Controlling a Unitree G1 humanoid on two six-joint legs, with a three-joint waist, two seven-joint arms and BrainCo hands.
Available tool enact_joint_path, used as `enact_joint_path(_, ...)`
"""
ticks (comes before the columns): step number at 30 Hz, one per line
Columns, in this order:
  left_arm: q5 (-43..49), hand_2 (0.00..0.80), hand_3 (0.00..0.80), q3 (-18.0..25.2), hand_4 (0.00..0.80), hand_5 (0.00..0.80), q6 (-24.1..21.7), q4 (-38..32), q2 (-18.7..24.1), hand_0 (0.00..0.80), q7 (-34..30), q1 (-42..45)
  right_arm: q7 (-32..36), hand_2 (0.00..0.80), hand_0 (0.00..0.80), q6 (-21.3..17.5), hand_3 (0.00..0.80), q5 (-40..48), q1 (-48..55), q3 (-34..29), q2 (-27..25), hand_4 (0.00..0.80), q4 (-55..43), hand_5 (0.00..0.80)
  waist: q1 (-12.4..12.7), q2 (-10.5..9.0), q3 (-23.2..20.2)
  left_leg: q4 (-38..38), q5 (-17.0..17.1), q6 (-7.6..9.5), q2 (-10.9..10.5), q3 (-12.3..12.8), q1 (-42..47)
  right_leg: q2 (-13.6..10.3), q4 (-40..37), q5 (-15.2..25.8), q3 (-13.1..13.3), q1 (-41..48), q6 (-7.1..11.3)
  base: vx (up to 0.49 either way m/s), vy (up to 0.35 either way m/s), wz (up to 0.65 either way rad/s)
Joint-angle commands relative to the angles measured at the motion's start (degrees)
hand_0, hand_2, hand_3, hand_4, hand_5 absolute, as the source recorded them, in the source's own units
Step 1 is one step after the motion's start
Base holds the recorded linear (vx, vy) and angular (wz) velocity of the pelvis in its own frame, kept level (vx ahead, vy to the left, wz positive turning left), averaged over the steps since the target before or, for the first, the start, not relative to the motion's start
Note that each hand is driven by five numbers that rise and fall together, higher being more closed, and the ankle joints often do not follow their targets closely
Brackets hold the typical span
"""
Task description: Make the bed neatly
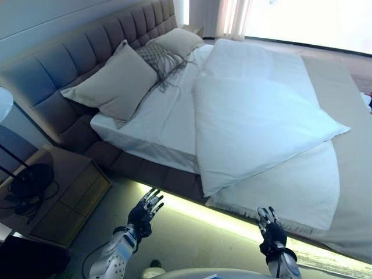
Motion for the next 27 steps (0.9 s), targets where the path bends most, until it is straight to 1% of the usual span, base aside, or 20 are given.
enact_joint_path(1, 0.25, 0.0, 0.0, -0.21, 0.0, 0.0, -1.72, -2.47, 1.75, 0.0, -1.82, -2.76, 1.34, 0.0, 0.0, -3.06, 0.0, 0.58, -1.81, -0.76, 0.03, 0.0, -3.53, 0.0, -0.57, -1.19, -0.06, 0.26, -4.04, 3.61, -0.78, 5.6, 3.39, 0.42, 0.13, 5.36, 1.2, -5.15, -0.69, 0.0, 0.0, 0.0)
enact_joint_path(13, -0.04, 0.0, 0.0, 1.14, 0.0, 0.0, -2.67, -3.71, 2.32, 0.0, -2.5, -0.91, 2.66, 0.0, 0.0, -1.48, 0.0, 0.22, -1.59, -0.23, -0.05, 0.0, -3.76, 0.0, -0.95, -1.38, -0.29, 0.26, -4.05, 3.49, -0.04, 6.75, 4.43, 0.78, 0.2, 5.37, 2.51, -5.35, -1.0, 0.0, 0.0, 0.0)
enact_joint_path(18, -0.19, 0.0, 0.0, 2.01, 0.0, 0.0, -2.92, -4.35, 2.07, 0.0, -2.29, 0.09, 3.4, 0.0, 0.0, -0.25, 0.0, -0.48, -1.41, 0.01, 0.04, 0.0, -4.17, 0.0, -1.14, -1.62, -0.5, 0.98, -4.24, 3.25, 0.4, 7.3, 4.76, 1.32, -0.02, 5.43, 3.69, -5.58, -1.34, 0.0, -0.027, -0.04)
enact_joint_path(20, -0.15, 0.0, 0.0, 2.59, 0.0, 0.0, -2.95, -4.41, 1.81, 0.0, -1.58, 0.55, 3.75, 0.0, 0.0, 0.47, 0.0, -0.96, -1.51, 0.17, 0.0, 0.0, -4.14, 0.0, -0.97, -1.88, -0.46, 2.61, -4.8, 3.01, 0.43, 6.16, 4.46, 1.68, -0.02, 5.49, 5.03, -5.8, -1.67, 0.009, -0.052, -0.19)
enact_joint_path(22, -1.0, 0.0, 0.0, 3.46, 0.0, 0.0, -3.13, -4.4, 1.54, 0.0, -0.95, 1.22, 3.6, 0.0, 0.0, 1.47, 0.0, -1.31, -1.87, 0.47, -0.41, 0.0, -4.12, 0.0, -0.28, -2.29, -0.08, 7.52, -5.24, 2.58, 0.1, 3.02, 2.39, 2.14, -0.02, 5.74, 7.18, -6.1, -2.23, 0.011, -0.049, -0.14)
enact_joint_path(23, -1.49, 0.0, 0.0, 4.2, 0.0, 0.0, -2.97, -4.46, 1.36, 0.0, -1.0, 1.63, 3.72, 0.0, 0.0, 1.96, 0.0, -1.4, -2.23, 0.53, -0.9, 0.0, -3.91, 0.0, 0.35, -2.46, 0.31, 9.02, -5.47, 2.74, -0.66, 0.64, 1.47, 2.2, 0.13, 5.99, 8.0, -6.09, -2.37, 0.019, -0.011, -0.16)
enact_joint_path(24, -1.72, 0.0, 0.0, 4.65, 0.0, 0.0, -2.8, -4.61, 1.31, 0.0, -1.04, 1.86, 3.64, 0.0, 0.0, 2.14, 0.0, -1.36, -2.63, 0.67, -1.2, 0.0, -3.67, 0.0, 0.72, -2.52, 0.59, 9.03, -5.99, 3.04, -1.22, -0.5, 1.31, 2.14, 0.46, 6.05, 8.37, -6.13, -2.37, 0.012, 0.033, -0.31)
enact_joint_path(27, -1.61, 0.0, 0.0, 5.01, 0.0, 0.0, -1.84, -4.64, 1.46, 0.0, -1.73, 1.28, 2.85, 0.0, 0.0, 1.13, 0.0, -0.52, -3.05, 0.27, -1.64, 0.0, -3.64, 0.0, 0.41, -2.18, 0.72, 8.02, -5.61, 3.6, -1.6, 0.41, 1.4, 1.76, 1.58, 5.68, 7.82, -6.23, -2.68, -0.001, 0.1, -0.34)
